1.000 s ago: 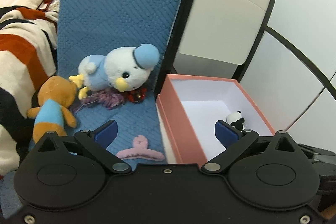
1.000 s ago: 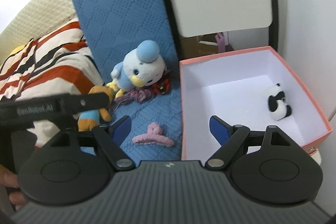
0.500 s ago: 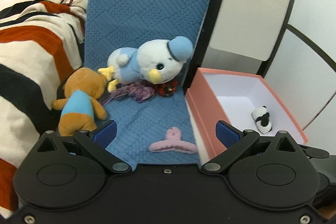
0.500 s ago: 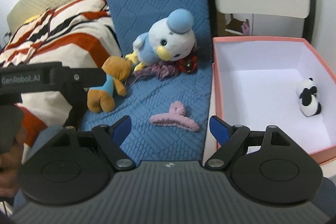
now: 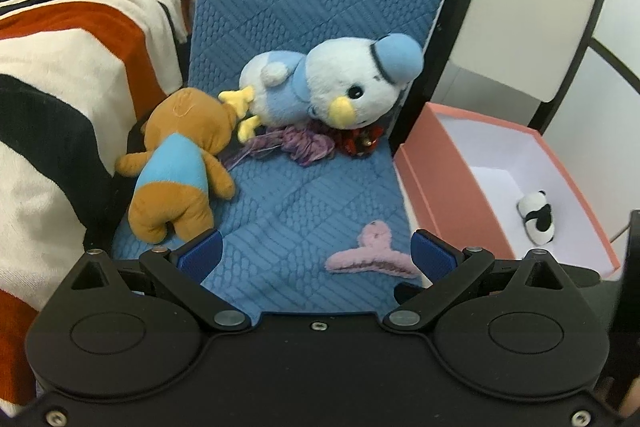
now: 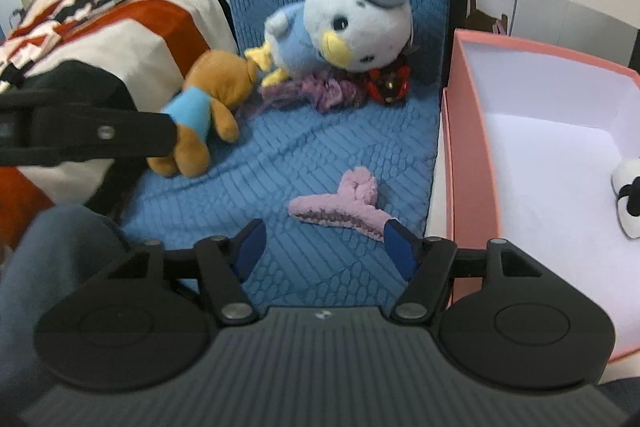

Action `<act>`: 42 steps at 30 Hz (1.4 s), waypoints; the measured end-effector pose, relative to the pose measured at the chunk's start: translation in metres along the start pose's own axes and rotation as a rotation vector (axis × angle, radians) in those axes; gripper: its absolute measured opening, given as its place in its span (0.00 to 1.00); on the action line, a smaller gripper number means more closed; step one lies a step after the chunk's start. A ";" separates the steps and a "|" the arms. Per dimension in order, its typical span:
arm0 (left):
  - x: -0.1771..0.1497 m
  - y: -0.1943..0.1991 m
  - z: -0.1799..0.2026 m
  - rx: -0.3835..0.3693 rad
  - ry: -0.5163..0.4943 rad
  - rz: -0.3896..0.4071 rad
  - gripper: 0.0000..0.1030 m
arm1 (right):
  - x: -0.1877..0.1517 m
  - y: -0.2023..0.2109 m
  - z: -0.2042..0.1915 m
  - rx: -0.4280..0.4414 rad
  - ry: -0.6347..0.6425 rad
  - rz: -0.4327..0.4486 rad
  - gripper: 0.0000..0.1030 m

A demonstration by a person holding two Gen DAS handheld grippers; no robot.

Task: Organize objects
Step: 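Grasp the pink plush clip with the right gripper, then carry the pink clip into the box and open the right gripper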

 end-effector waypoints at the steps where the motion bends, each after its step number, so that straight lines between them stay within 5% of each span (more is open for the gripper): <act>1: -0.001 -0.003 -0.002 0.002 0.005 -0.006 0.98 | 0.000 -0.008 0.001 -0.006 0.008 -0.012 0.63; 14: -0.007 -0.021 -0.015 0.007 0.038 -0.050 0.98 | 0.000 -0.075 0.012 -0.114 0.111 -0.091 0.62; 20: -0.007 -0.020 -0.015 0.010 0.041 -0.048 0.98 | -0.005 -0.091 0.016 -0.110 0.116 -0.153 0.51; 22: -0.007 -0.020 -0.015 0.009 0.043 -0.048 0.98 | -0.007 -0.093 0.017 -0.111 0.121 -0.169 0.36; 27: -0.006 -0.016 -0.018 0.012 0.062 -0.045 0.98 | -0.007 -0.087 0.015 -0.097 0.118 -0.172 0.13; 42: 0.004 0.006 -0.011 -0.001 0.072 -0.007 0.98 | 0.028 -0.015 0.012 -0.085 0.003 -0.015 0.13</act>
Point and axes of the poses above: each gripper's, at about its wrist camera, not at the fingertips, and y roughly against the way its jaws point, z to its right, x to its top, the point moved 6 cm from there along -y, roughly the way its jaws point, and after that the axes turned 1 degree about y, right-handed, at the moved point
